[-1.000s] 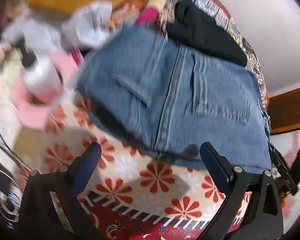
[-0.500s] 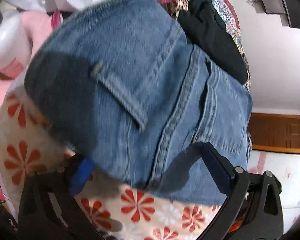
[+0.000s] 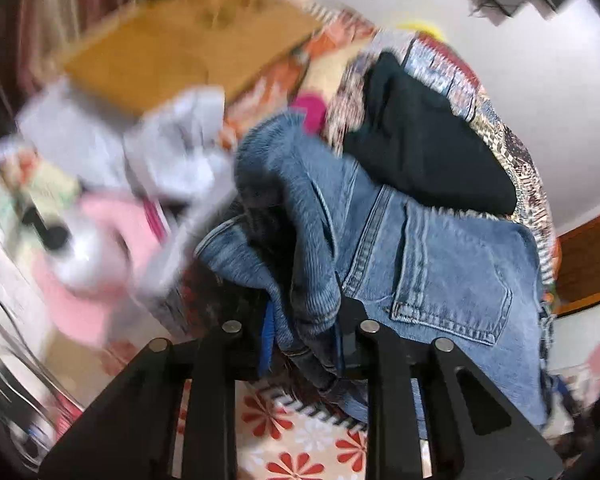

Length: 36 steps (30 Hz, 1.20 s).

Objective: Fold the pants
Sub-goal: 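Grasp the folded jeans edge with the left gripper and lift it, then fold the held jeans over the stack with the left gripper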

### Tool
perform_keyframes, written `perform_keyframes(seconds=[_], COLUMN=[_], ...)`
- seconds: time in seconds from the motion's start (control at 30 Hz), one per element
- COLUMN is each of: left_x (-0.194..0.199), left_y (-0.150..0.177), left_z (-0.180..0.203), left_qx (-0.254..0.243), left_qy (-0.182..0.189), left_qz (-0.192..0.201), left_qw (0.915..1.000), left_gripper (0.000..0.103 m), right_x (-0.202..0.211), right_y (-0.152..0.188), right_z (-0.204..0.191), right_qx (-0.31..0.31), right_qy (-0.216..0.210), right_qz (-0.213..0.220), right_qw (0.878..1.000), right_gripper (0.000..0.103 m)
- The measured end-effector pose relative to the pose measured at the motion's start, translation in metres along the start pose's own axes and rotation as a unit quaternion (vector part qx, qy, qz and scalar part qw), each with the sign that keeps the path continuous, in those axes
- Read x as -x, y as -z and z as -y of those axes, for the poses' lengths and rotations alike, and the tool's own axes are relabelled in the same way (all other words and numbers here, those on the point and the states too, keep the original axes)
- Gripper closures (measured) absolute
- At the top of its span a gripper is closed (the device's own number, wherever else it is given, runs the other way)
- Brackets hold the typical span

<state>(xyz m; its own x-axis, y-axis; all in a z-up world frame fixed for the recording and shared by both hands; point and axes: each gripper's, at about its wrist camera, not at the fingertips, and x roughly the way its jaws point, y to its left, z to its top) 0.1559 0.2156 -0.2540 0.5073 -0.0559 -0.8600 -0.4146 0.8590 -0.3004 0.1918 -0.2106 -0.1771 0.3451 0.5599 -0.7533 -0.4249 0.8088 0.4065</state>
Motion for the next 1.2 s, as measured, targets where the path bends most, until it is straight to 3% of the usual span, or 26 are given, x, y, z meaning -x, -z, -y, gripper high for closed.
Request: perform_keyframes(seconds=[0.13,0.23,0.3,0.37,0.6,0.8,1.0,1.2], left_x=[0.036,0.058,0.068,0.081,0.132,0.144,0.125,0.059], left_y=[-0.012,-0.02,-0.029,-0.036,-0.035,-0.019,0.014,0.065], left_z=[0.019,0.039,0.058,0.075,0.168,0.265,0.34,0.391], left_qx=[-0.066,-0.114,-0.14,-0.157,-0.222,-0.288,-0.334,-0.371], left_qy=[-0.074,-0.14,-0.16,-0.159,-0.049,0.059,0.161,0.206], left_qz=[0.077,0.138,0.171,0.189,0.24,0.222,0.149,0.009], left_qw=[0.9921,0.9738,0.9621,0.9562,0.9439,0.9297,0.9166,0.9053], left_gripper=[0.081,0.083,0.084,0.084,0.085,0.085,0.086,0.086], right_x=[0.018,0.028,0.034,0.037,0.033,0.029,0.033,0.04], right_y=[0.006,0.012,0.016,0.021,0.029,0.033,0.034,0.036], right_z=[0.012,0.023,0.03,0.038,0.052,0.054,0.063,0.064], right_qx=[-0.016,-0.027,-0.034,-0.043,-0.04,-0.024,-0.044,-0.053], right_qy=[0.017,0.031,0.037,0.044,0.058,0.046,0.016,0.008], right_qz=[0.01,0.016,0.019,0.019,0.019,0.028,0.038,0.045], right_qw=[1.0,0.999,0.999,0.998,0.997,0.998,0.998,0.998], right_gripper=[0.024,0.024,0.024,0.024,0.023,0.021,0.021,0.022])
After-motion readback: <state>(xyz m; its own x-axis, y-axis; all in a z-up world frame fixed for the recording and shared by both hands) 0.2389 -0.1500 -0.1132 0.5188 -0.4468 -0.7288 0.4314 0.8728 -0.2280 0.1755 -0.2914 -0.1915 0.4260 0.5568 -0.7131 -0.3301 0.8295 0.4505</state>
